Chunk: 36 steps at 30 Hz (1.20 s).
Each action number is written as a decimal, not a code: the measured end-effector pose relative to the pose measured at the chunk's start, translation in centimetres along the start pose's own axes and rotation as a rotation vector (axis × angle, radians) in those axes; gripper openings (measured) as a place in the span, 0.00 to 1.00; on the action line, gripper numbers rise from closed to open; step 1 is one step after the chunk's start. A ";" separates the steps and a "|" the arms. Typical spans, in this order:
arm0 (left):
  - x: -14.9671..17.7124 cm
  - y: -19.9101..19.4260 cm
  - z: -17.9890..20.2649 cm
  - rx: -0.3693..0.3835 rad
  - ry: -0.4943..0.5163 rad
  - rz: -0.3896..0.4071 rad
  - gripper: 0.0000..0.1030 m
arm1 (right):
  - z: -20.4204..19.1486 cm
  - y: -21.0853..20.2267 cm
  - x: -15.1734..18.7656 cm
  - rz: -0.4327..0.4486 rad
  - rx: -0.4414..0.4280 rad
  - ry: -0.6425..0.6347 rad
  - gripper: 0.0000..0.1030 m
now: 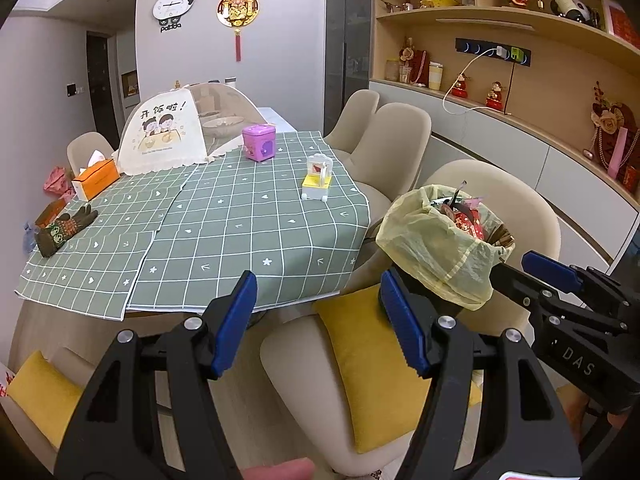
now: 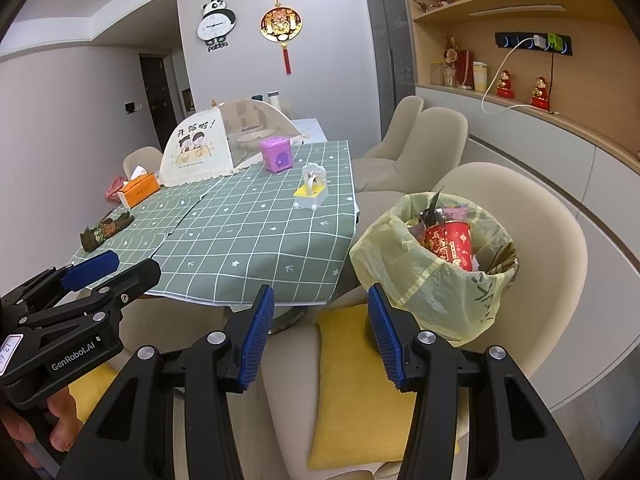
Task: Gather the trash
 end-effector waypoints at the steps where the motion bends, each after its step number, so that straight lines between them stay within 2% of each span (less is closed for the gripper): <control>1: 0.0 0.0 0.0 0.000 0.002 0.001 0.60 | 0.1 -0.1 0.0 0.000 0.000 0.001 0.45; 36: 0.0 0.2 0.4 0.020 -0.001 0.000 0.60 | 0.7 -0.1 -0.2 0.013 0.023 0.012 0.45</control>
Point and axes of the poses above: each gripper's, at about its wrist camera, not at the fingertips, and y roughly the way its jaws point, z to its right, x to its underside, the point moved 9 cm from there along y, roughly the way its jaws point, and after that the axes turned 13 degrees about y, right-handed, at the moved point
